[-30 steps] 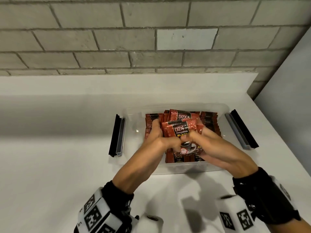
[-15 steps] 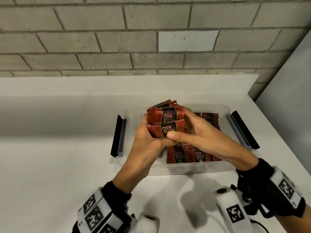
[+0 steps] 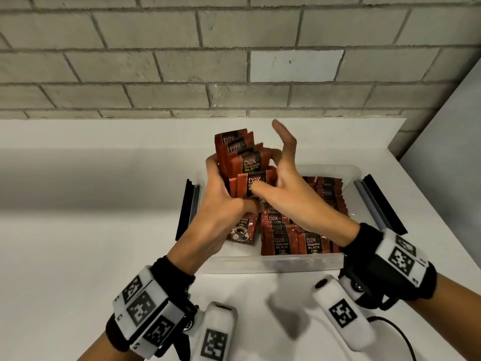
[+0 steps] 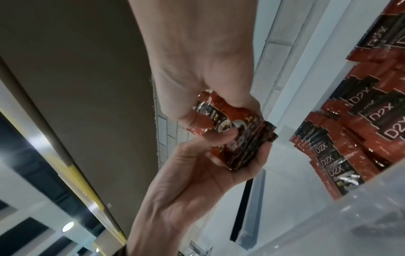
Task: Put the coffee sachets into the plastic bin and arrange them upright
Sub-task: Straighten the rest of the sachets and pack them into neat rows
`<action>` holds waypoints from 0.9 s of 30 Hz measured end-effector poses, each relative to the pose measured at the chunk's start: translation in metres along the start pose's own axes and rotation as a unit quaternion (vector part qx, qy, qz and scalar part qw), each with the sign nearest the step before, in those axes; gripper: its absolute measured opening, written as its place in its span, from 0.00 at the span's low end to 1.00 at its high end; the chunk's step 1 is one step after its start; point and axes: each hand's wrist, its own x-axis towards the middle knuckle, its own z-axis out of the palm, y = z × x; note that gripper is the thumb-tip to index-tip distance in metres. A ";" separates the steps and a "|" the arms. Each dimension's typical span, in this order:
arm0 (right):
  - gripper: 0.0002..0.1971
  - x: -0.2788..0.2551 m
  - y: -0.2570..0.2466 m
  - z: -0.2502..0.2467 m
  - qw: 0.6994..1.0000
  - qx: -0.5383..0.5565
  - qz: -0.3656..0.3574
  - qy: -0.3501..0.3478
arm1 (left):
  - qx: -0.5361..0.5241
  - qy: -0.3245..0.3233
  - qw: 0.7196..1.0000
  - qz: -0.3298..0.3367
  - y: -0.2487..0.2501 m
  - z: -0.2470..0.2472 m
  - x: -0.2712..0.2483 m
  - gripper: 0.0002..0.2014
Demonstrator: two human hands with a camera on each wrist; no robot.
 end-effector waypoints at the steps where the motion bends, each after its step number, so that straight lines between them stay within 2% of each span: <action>1: 0.51 0.001 0.000 0.001 1.000 -0.010 -0.019 -0.002 | -0.001 0.000 1.000 -0.003 -0.002 0.000 0.000 0.42; 4: 0.52 0.002 0.001 0.005 0.995 -0.078 -0.051 -0.021 | -0.002 -0.008 1.000 -0.004 -0.008 0.003 0.001 0.40; 7: 0.46 0.001 0.004 0.009 0.992 -0.115 -0.030 -0.029 | -0.003 -0.002 1.000 0.015 -0.017 0.005 0.003 0.38; 10: 0.38 0.001 0.009 0.010 0.992 -0.123 -0.012 -0.014 | 0.006 -0.005 1.000 0.017 -0.020 0.003 0.005 0.32; 13: 0.29 0.002 0.011 0.015 0.992 -0.120 -0.007 0.025 | 0.021 -0.008 1.000 0.021 -0.022 0.004 0.007 0.20; 15: 0.28 0.007 0.012 0.017 0.988 -0.129 -0.022 0.079 | 0.041 -0.009 0.999 0.034 -0.022 0.008 0.005 0.16; 18: 0.24 0.019 0.014 0.019 0.981 -0.131 -0.046 0.138 | 0.026 0.013 0.999 0.032 -0.024 0.010 0.009 0.23; 23: 0.21 0.033 0.007 0.014 0.983 -0.086 -0.053 0.154 | 0.010 0.053 0.998 0.032 -0.021 0.007 0.020 0.29; 27: 0.17 0.044 0.007 0.015 0.986 0.008 0.010 0.168 | -0.060 0.086 0.994 0.032 -0.016 0.015 0.022 0.33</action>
